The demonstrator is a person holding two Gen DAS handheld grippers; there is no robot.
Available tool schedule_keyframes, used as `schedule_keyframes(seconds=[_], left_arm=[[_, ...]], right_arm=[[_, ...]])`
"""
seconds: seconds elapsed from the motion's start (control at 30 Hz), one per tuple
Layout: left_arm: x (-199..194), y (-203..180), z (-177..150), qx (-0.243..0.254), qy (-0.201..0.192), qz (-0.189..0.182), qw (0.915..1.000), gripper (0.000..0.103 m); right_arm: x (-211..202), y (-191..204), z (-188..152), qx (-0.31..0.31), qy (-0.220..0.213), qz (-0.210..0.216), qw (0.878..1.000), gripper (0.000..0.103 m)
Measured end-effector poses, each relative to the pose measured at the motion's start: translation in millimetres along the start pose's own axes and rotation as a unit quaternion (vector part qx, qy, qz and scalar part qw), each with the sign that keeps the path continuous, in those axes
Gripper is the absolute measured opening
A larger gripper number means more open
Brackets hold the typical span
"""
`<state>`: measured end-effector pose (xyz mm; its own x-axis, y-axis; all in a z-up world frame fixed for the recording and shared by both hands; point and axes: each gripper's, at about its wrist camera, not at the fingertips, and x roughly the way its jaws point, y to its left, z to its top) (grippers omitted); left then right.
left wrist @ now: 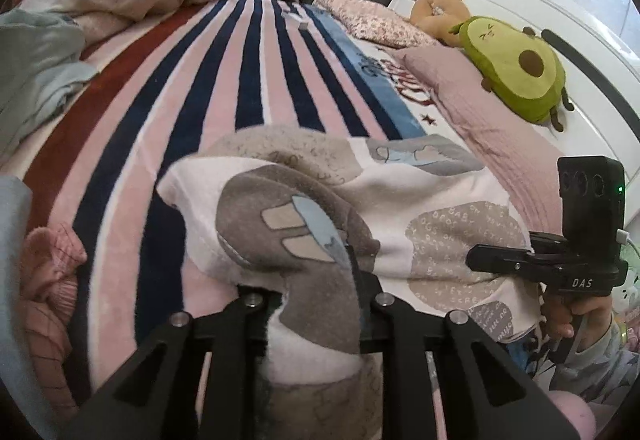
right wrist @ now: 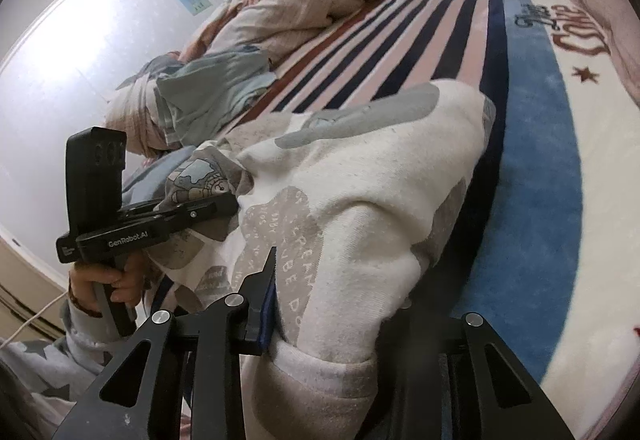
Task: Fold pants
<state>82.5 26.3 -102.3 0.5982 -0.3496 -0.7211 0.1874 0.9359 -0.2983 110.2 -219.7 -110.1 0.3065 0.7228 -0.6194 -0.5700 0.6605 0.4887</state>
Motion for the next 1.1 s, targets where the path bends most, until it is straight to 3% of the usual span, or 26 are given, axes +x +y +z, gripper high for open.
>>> schedule_keyframes(seconds=[0.57, 0.83, 1.1], left_arm=[[-63, -27, 2, 0.038, -0.056, 0.010, 0.9977, 0.016], [-106, -4, -3, 0.033, -0.094, 0.029, 0.9946, 0.016], [-152, 46, -18, 0.003, -0.132, 0.049, 0.9900, 0.016]], right_arm=[[-46, 37, 0, -0.020, -0.039, -0.005, 0.999, 0.028], [-39, 82, 17, -0.059, -0.039, 0.003, 0.997, 0.028], [-5, 137, 37, -0.103, -0.020, 0.019, 0.994, 0.028]])
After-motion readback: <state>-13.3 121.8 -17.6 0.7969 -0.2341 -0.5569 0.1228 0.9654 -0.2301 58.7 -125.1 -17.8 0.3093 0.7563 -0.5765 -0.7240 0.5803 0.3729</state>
